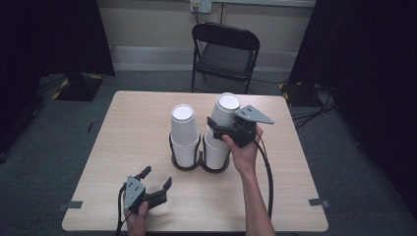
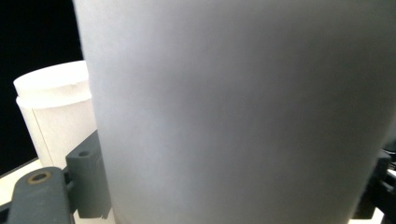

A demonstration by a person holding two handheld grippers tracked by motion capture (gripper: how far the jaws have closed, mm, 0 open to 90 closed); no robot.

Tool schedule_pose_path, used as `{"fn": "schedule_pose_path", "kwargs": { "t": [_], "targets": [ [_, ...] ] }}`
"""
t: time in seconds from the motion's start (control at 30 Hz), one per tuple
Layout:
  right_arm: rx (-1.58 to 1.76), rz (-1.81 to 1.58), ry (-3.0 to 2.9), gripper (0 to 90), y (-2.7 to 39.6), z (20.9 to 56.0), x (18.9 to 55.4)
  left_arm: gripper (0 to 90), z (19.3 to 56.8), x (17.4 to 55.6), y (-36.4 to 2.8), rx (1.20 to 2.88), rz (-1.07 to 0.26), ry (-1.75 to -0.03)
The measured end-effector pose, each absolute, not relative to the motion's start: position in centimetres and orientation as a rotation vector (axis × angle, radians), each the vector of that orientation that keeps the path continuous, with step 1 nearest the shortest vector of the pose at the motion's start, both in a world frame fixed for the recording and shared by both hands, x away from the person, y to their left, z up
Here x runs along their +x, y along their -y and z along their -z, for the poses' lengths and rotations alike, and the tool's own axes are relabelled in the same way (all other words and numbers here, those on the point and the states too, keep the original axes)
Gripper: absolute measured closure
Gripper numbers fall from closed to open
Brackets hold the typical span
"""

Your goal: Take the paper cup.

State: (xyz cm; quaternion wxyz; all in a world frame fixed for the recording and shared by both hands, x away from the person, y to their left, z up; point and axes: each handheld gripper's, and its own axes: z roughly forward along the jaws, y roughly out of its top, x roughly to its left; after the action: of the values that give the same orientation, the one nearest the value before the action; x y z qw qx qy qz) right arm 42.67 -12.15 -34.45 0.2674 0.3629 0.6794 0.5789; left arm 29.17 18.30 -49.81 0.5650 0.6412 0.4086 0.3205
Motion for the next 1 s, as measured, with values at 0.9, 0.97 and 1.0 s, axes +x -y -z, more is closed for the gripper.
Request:
{"fn": "schedule_pose_path", "kwargs": {
  "t": [0.9,0.97,1.0],
  "targets": [
    [0.967,-1.622,-1.773,13.2,12.5,32.2,42.5,16.6,49.8,29.1,-18.1,1.521,-0.776,-0.954],
    [0.966,-1.629,-1.770,13.3,12.7,32.1,42.4,16.6,49.8,29.1,-18.0,1.524,-0.779,-0.956],
    [0.973,-1.643,-1.760,13.3,12.9,32.0,42.4,16.8,49.8,29.1,-18.0,1.528,-0.780,-0.960]
  ]
}}
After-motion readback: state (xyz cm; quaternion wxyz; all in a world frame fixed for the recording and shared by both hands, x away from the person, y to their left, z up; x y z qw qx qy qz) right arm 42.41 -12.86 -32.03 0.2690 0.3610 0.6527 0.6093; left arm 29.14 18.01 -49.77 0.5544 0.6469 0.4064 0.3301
